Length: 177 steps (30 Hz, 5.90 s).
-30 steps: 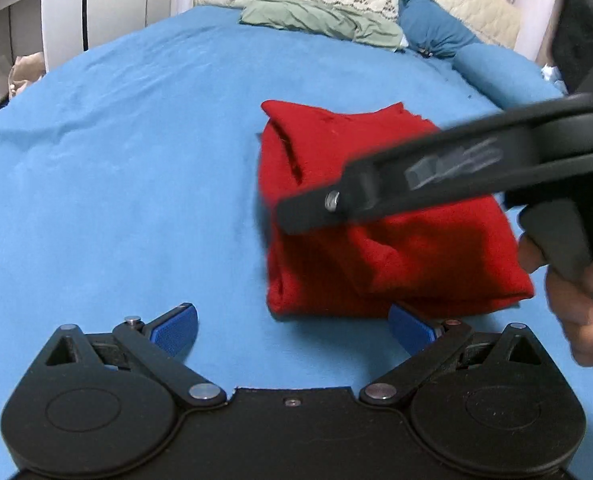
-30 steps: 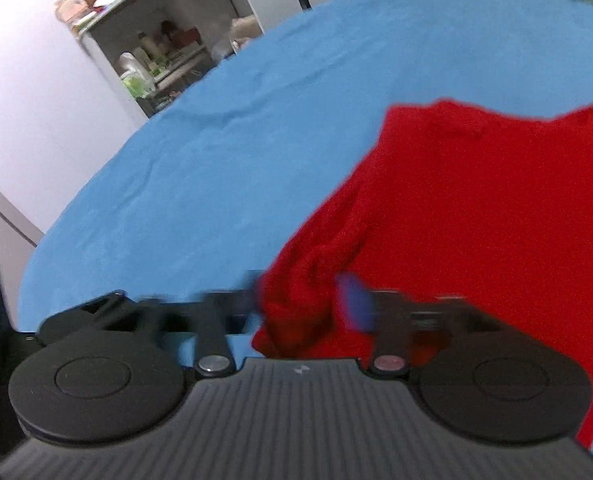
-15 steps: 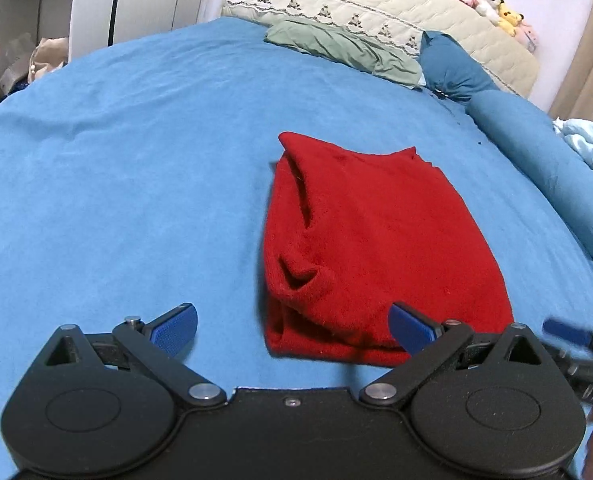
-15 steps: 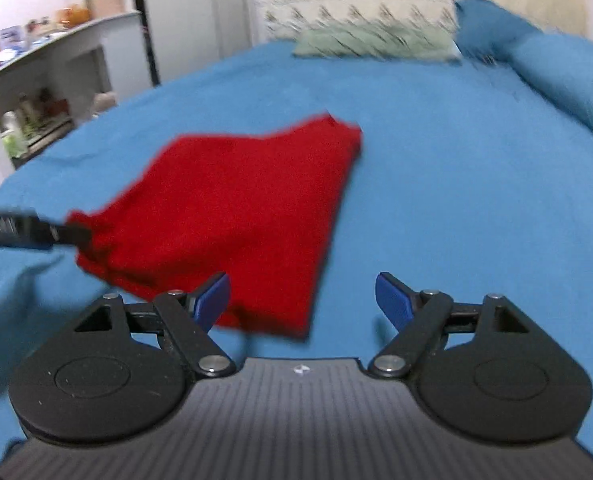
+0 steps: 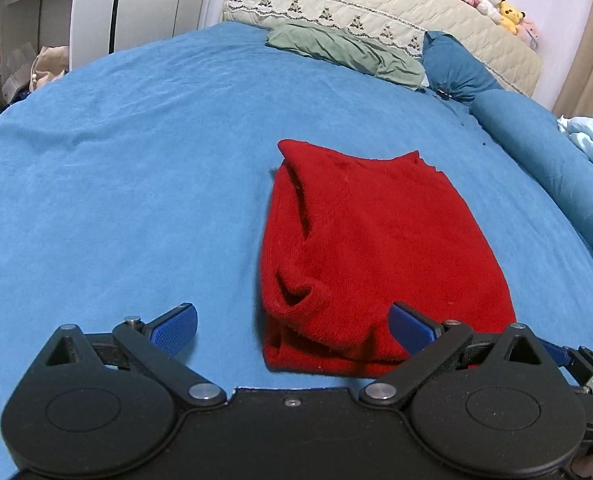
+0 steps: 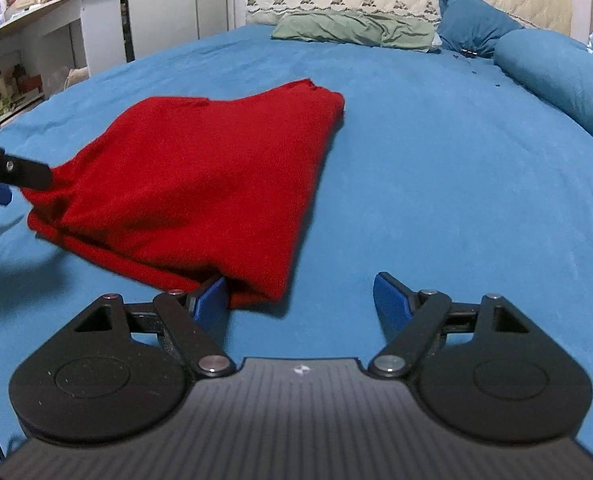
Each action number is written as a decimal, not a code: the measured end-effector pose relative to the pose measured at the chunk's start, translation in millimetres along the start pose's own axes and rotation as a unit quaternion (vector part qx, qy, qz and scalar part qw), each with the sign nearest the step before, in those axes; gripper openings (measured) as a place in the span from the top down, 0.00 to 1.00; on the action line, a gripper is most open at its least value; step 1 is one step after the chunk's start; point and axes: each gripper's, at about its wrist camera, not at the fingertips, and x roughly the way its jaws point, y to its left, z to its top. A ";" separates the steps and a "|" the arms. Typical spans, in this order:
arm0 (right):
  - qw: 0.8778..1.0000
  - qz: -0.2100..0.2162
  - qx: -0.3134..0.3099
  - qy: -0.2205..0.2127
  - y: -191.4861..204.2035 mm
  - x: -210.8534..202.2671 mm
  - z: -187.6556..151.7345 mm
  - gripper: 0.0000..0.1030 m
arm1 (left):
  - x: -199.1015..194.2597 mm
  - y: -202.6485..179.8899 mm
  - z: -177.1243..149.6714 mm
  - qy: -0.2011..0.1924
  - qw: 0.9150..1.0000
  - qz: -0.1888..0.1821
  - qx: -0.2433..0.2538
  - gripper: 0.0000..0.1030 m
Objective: Fold small clothes
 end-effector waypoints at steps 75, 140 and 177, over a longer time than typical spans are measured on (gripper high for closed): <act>0.983 0.085 0.163 0.024 -148.9 -167.3 -50.6 0.00 | -83.5 -127.5 -103.8 0.005 0.998 -0.018 0.058 0.15; 0.988 -0.083 0.071 0.108 -63.4 -396.3 -93.4 0.00 | -301.2 -186.0 -178.6 -0.024 0.987 0.060 0.148 0.00; 0.988 -0.084 0.072 0.108 -58.9 -397.1 -93.8 0.00 | -307.2 -179.5 -178.5 -0.036 0.985 0.060 0.155 0.00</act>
